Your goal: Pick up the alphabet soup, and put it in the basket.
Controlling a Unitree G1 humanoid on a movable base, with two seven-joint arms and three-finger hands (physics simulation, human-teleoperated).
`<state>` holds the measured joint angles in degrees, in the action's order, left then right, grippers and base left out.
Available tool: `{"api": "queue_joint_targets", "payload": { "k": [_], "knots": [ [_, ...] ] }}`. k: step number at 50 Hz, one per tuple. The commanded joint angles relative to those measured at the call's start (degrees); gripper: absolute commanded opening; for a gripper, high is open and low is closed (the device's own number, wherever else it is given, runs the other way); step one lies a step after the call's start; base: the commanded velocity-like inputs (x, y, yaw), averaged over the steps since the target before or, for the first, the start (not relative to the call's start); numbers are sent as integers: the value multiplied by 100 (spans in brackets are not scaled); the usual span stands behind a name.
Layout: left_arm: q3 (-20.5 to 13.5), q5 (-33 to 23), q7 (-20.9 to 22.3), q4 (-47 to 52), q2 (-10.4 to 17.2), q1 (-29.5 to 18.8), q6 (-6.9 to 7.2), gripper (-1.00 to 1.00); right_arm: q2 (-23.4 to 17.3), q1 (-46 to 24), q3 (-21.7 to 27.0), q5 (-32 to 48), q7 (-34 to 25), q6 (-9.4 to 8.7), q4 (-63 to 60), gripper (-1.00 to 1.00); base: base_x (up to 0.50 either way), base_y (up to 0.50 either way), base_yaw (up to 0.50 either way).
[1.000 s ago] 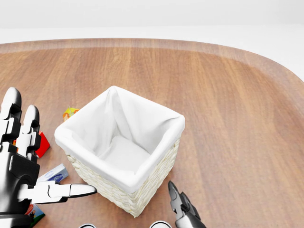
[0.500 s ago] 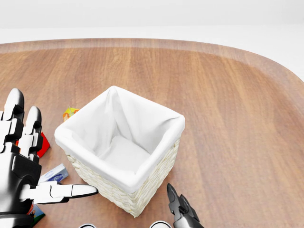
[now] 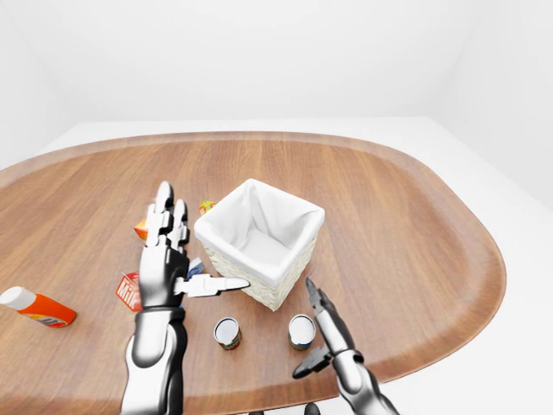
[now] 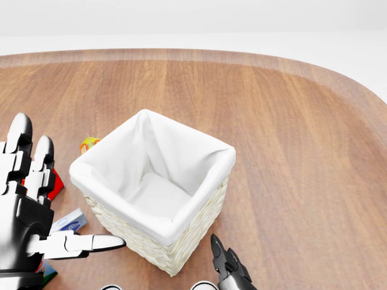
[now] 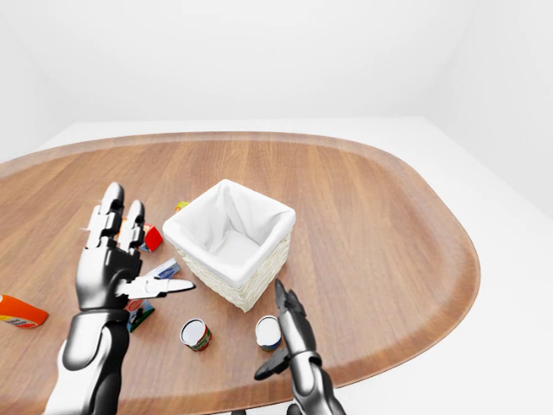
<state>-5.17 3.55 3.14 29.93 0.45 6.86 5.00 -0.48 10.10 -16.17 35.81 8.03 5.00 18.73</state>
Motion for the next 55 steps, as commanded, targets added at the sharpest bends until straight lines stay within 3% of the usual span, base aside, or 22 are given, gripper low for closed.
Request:
{"api": "queue_joint_targets", "payload": {
  "k": [1,55],
  "knots": [
    [2,-8,4,-62,1,-7,0,100,44,-135,27,44,76,0,270,100,0,0,0],
    [33,-18,3,-120,3,-11,0,100,185,-586,168,313,238,0,1052,100,0,0,0]
  ]
}}
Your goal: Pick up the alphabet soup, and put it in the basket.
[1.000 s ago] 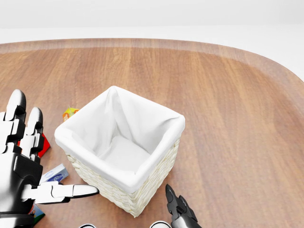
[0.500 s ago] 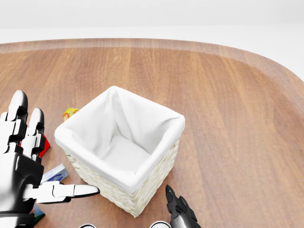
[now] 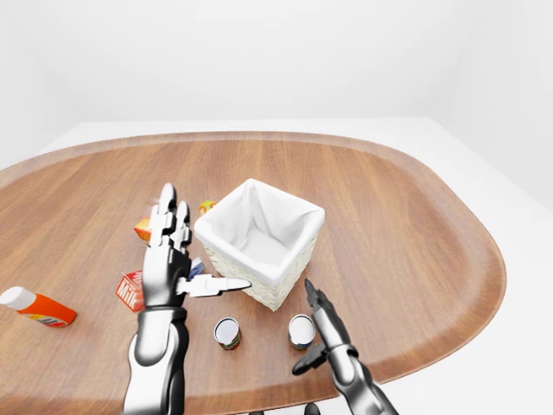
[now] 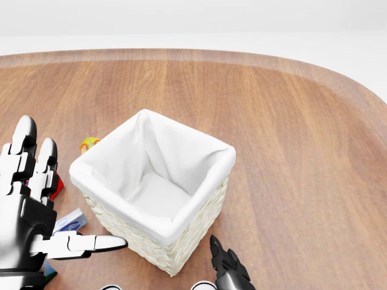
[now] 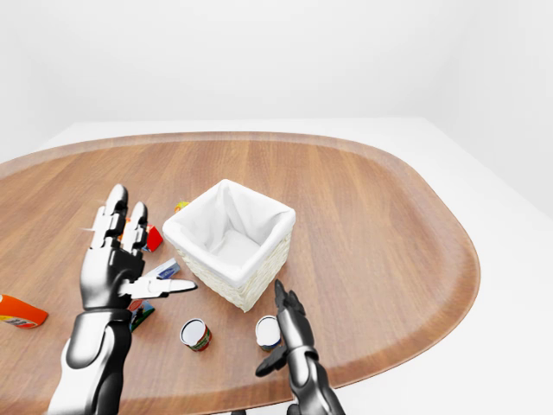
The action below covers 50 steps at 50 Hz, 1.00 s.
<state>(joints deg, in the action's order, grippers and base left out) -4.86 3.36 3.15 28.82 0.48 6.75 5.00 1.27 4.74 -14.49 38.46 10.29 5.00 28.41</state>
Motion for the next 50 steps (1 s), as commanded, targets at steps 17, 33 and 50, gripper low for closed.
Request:
{"api": "queue_joint_targets", "payload": {
  "k": [17,33,50],
  "knots": [
    [-3,0,8,17,2,-4,0,100,-6,14,3,66,-32,0,20,-100,0,0,0],
    [10,-17,-3,-36,5,-42,0,100,-45,201,-7,-54,-187,0,-471,-100,0,0,0],
    [9,32,8,52,-5,-8,0,100,-259,669,35,-436,-452,0,-1785,-100,0,0,0]
  ]
}}
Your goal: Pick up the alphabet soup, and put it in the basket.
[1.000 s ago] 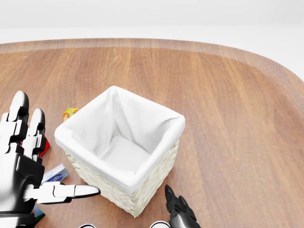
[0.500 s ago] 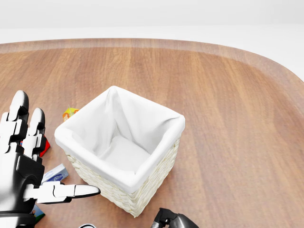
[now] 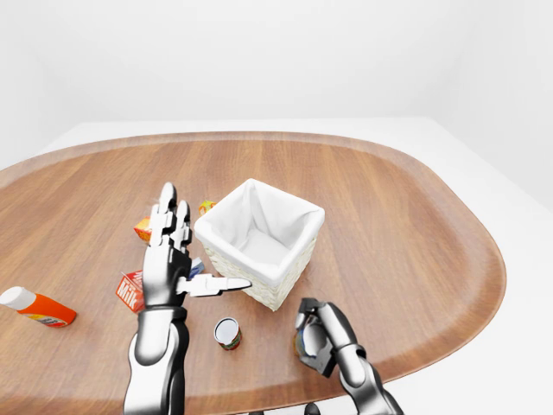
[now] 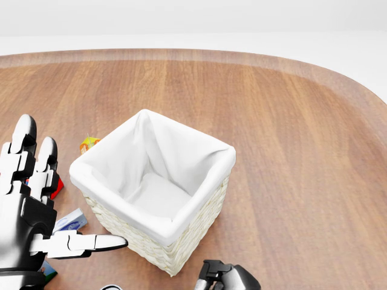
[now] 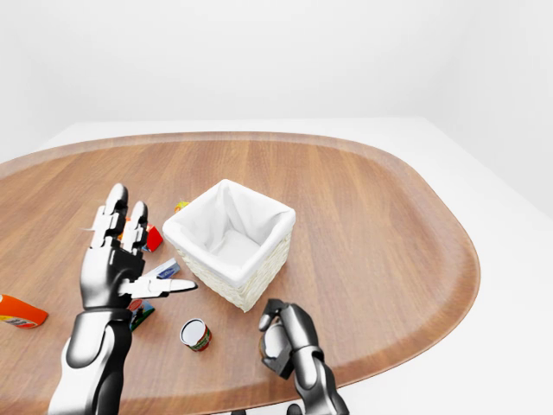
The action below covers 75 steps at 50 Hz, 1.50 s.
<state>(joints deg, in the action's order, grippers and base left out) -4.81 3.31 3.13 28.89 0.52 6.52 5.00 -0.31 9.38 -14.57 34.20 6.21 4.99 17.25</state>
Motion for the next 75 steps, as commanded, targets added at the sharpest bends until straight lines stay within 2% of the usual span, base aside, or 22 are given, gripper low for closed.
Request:
{"api": "queue_joint_targets", "payload": {
  "k": [1,15,36,45,51,58,70,73,74,75],
  "knots": [
    [4,40,10,46,-8,15,0,100,-103,207,43,-13,-44,1,-675,-100,0,0,0],
    [4,39,9,91,-7,35,0,100,-220,493,243,-323,-355,1,-1932,-100,0,0,0],
    [38,-2,-3,-11,-7,21,0,100,-287,744,306,-293,-444,1,-3006,-100,0,0,0],
    [32,10,-4,-21,-6,8,0,100,-281,909,416,-359,-467,1,-4072,-100,0,0,0],
    [40,10,-8,-6,-8,10,0,100,-266,953,410,-402,-423,-105,-4509,-100,0,0,0],
    [52,4,-7,-4,-7,16,0,100,-242,947,397,-384,-419,-336,-5082,-100,0,0,0],
    [45,5,-2,-12,-5,10,0,100,-242,789,240,-174,-412,-585,-5375,-100,0,0,0],
    [42,2,-1,-34,-3,0,0,100,-207,649,174,-85,-452,-734,-5425,-100,0,0,0],
    [22,20,-1,-41,0,-11,0,100,-183,568,148,-28,-494,-845,-5496,-100,0,0,0],
    [20,21,-1,-42,1,-11,0,100,-185,562,144,-26,-494,-855,-5501,-100,0,0,0]
  ]
}}
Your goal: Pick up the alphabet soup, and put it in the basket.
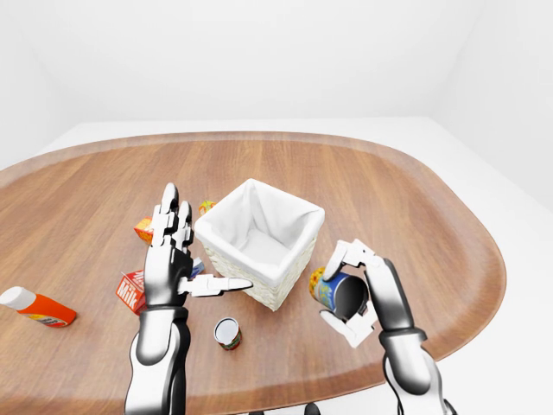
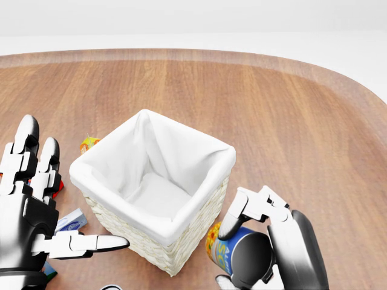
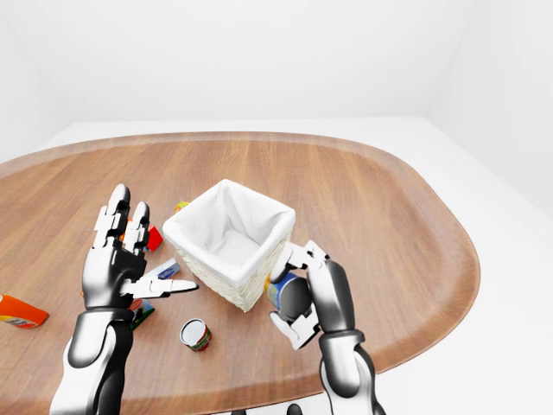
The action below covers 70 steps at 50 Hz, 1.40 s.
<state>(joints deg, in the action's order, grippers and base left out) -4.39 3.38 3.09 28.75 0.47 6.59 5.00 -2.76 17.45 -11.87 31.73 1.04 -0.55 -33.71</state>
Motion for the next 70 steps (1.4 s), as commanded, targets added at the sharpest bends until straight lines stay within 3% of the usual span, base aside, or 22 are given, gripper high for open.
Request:
{"api": "queue_joint_targets", "payload": {
  "k": [1,4,20,38,57,70],
  "knots": [
    [-26,19,2,-20,6,-22,0,100,57,-280,-167,282,8,-340,-413,-100,0,0,0],
    [-9,7,5,-11,2,-5,0,100,107,-454,-283,478,-67,-445,-528,-100,0,0,0],
    [-1,-9,10,-112,3,-14,0,100,328,-1187,-437,1015,-462,-445,-764,-100,0,0,0],
    [-15,8,14,-57,7,-16,0,100,925,-2349,-817,1884,-1012,-445,-426,-100,0,0,0],
    [-22,26,22,-85,9,-30,0,100,1089,-3024,-458,1870,-916,-445,765,-100,0,0,0],
    [-65,88,32,-25,16,-55,0,100,1155,-4113,-14,1685,-709,-445,1950,-100,0,0,0]
  ]
}}
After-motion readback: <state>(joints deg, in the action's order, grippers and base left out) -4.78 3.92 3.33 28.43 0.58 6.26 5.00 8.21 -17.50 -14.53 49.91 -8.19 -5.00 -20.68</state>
